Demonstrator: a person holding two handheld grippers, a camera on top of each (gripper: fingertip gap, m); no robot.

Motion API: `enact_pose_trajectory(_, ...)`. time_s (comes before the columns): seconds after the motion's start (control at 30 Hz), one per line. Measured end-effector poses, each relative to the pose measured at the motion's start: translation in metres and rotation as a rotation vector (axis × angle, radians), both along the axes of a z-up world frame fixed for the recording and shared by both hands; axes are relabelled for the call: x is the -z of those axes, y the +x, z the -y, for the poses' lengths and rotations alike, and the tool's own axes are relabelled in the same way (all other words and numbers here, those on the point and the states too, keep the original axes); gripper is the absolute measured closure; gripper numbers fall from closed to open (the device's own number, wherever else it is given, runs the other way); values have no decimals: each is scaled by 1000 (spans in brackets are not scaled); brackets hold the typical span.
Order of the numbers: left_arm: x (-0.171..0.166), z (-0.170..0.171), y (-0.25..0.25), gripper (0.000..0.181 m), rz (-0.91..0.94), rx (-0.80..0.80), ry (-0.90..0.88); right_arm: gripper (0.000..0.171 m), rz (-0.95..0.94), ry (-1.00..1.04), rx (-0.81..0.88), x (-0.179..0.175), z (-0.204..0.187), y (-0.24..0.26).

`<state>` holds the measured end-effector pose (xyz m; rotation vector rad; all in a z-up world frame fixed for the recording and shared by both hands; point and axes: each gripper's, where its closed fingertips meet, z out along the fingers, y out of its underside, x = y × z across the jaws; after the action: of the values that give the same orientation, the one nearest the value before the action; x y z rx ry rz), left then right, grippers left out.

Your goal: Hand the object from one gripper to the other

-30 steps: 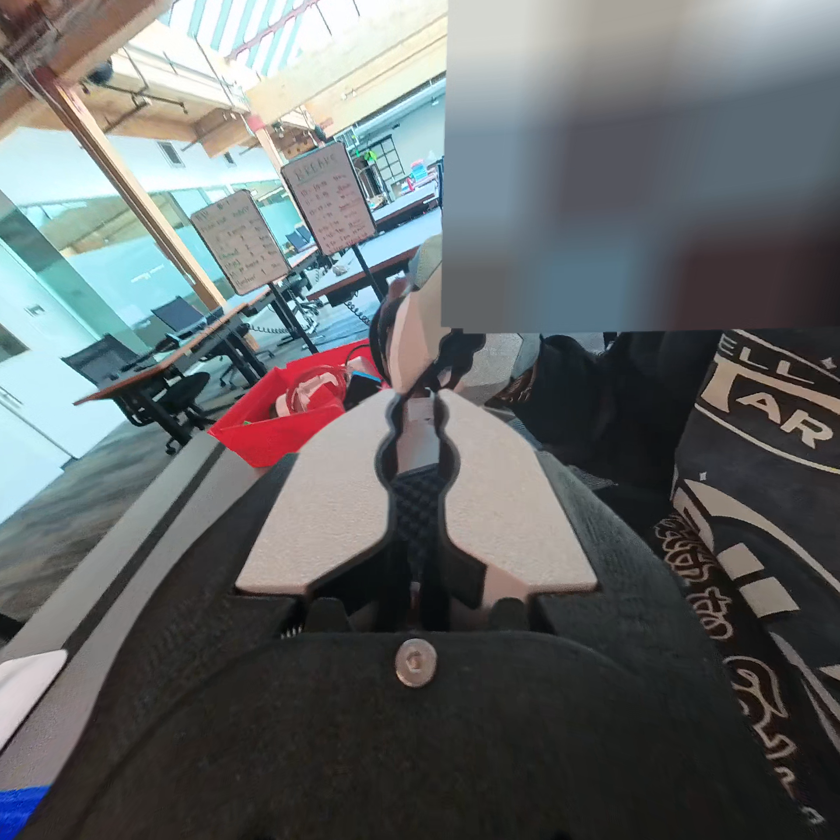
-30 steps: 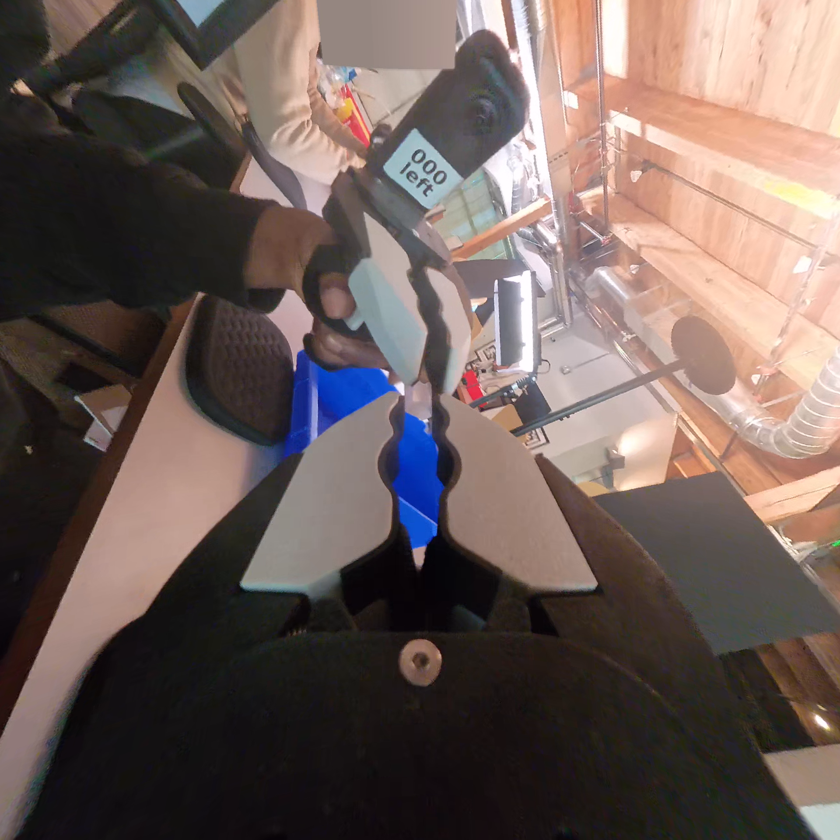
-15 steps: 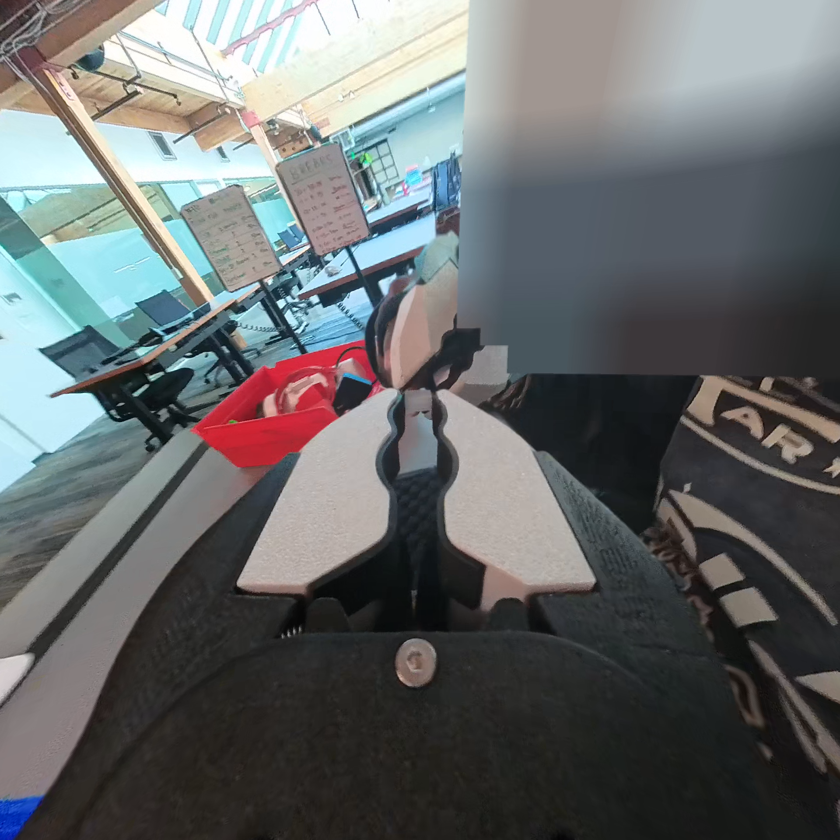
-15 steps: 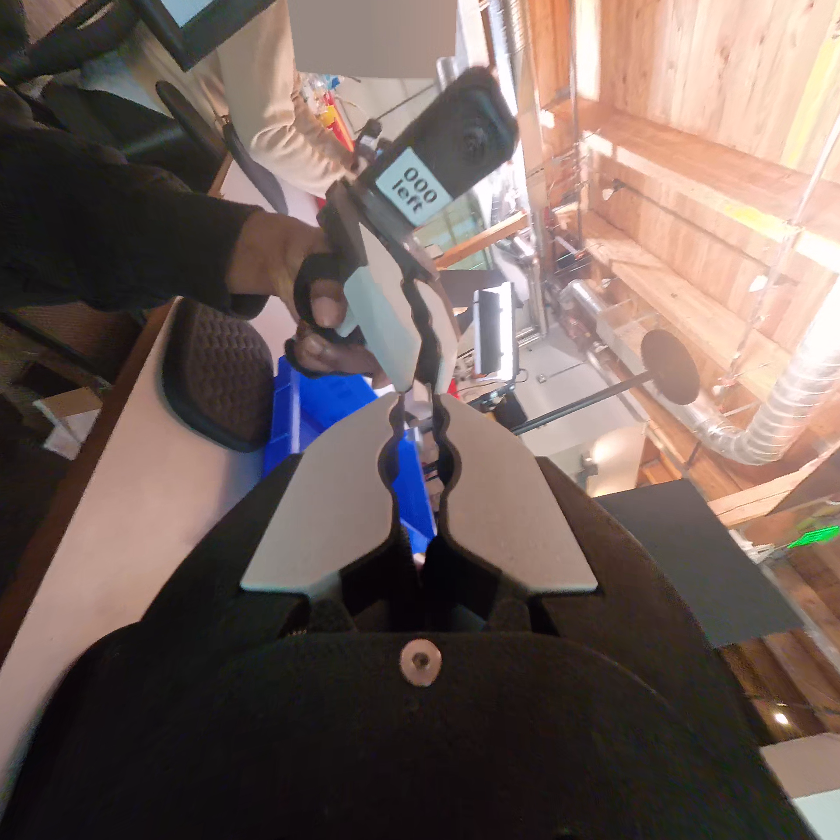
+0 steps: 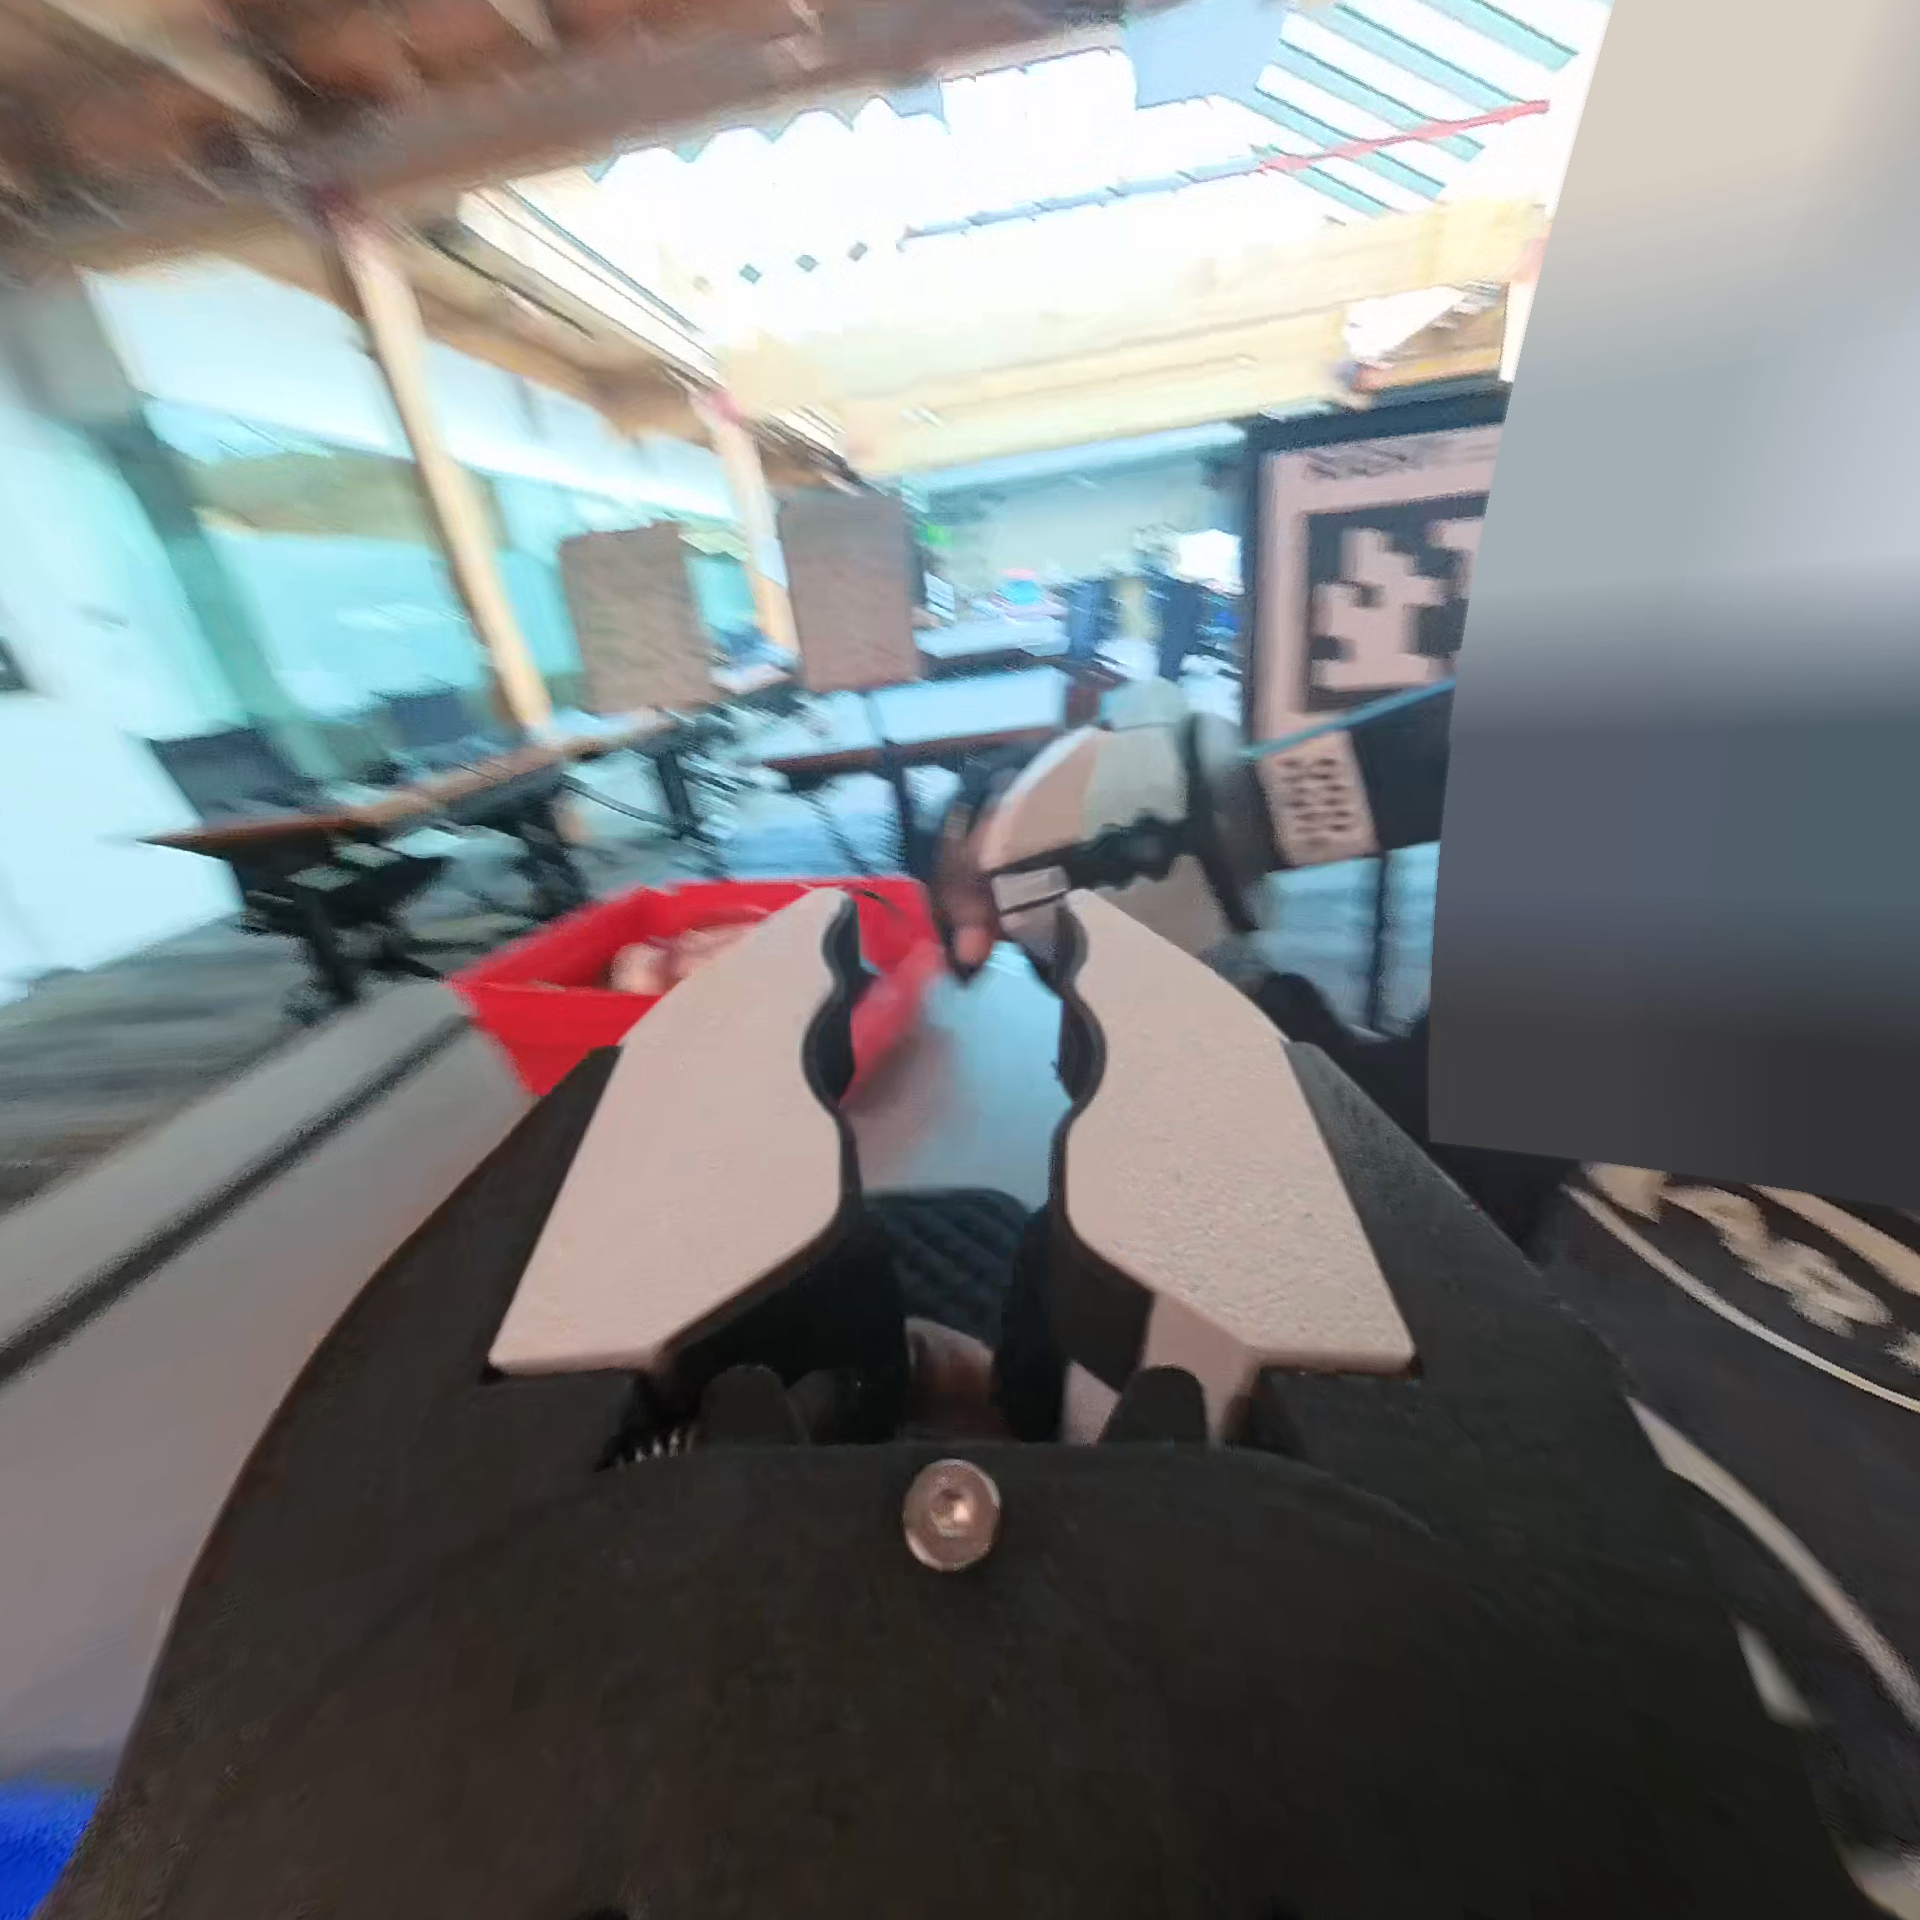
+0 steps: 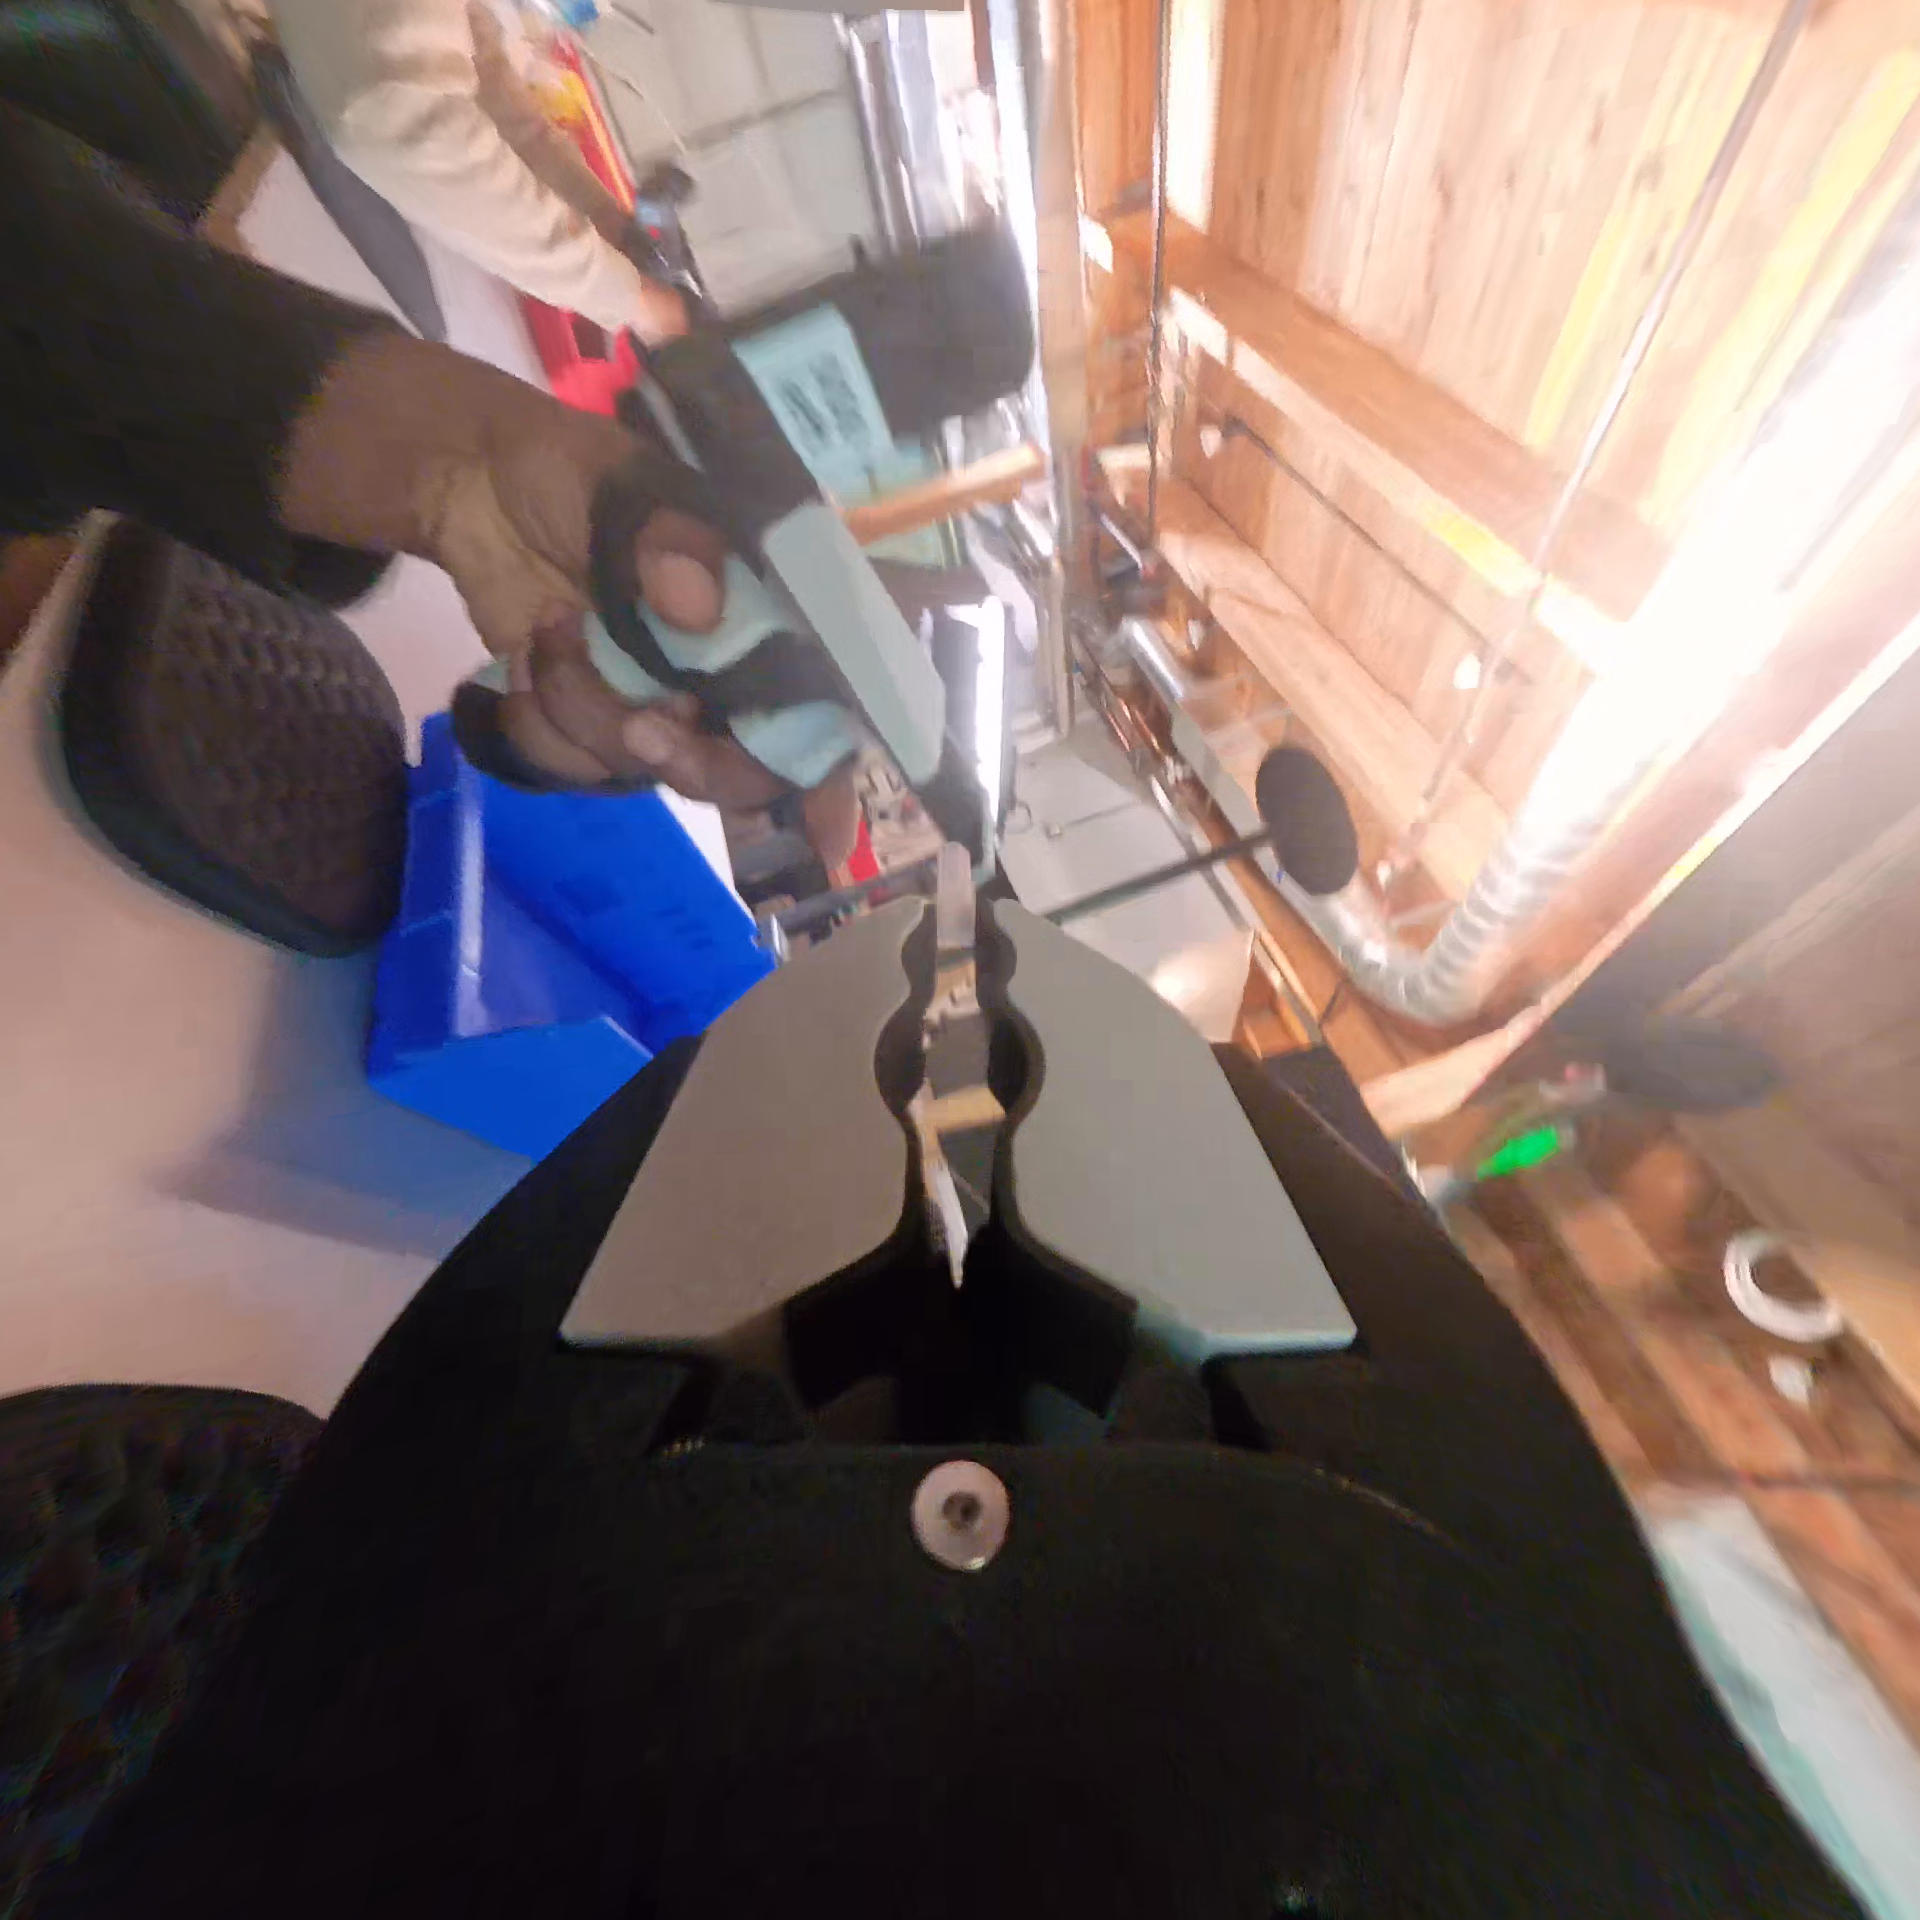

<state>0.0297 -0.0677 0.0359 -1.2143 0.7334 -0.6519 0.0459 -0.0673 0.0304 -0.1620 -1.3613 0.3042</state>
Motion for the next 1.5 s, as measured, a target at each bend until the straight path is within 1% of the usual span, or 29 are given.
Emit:
enact_pose_trajectory(0.07,-18,-10,-28,139,48,-212,144,164,-6,-80,106,-10,-31,10)
enact_pose_trajectory(0.13,-36,-9,-55,134,100,-372,273,165,-45,-170,246,-22,-74,30)
enact_pose_trajectory(0.23,-58,3,-86,130,190,-497,403,165,-69,-373,486,-22,-150,67)
enact_pose_trajectory(0.33,-67,9,-107,127,239,-561,441,164,-32,-631,662,2,-214,100)
enact_pose_trajectory(0.4,-69,10,-115,123,252,-588,445,164,-45,-767,755,20,-250,119)
enact_pose_trajectory(0.53,-73,14,-126,115,265,-630,468,165,-37,-1014,909,65,-303,142)
enact_pose_trajectory(0.63,-74,15,-130,113,260,-647,471,164,-42,-1182,1006,98,-332,155)
enact_pose_trajectory(0.77,-74,15,-137,110,246,-687,472,165,-7,-1341,1086,136,-351,165)
enact_pose_trajectory(0.87,-74,16,-141,110,248,-700,470,164,-2,-1376,1135,150,-360,171)
enact_pose_trajectory(0.93,-75,17,-143,110,256,-705,472,164,8,-1391,1133,155,-361,170)
enact_pose_trajectory(1.07,-76,20,-146,110,263,-710,478,156,8,-1402,1131,157,-361,170)
enact_pose_trajectory(1.17,-77,20,-146,110,258,-707,479,153,6,-1402,1129,157,-361,169)
enact_pose_trajectory(1.3,-77,22,-147,110,258,-708,480,141,12,-1405,1127,158,-361,168)
enact_pose_trajectory(1.43,-78,24,-150,110,251,-707,482,131,-41,-1379,1098,142,-358,169)
enact_pose_trajectory(1.5,-76,23,-153,111,234,-715,465,129,-63,-1370,1057,130,-353,168)
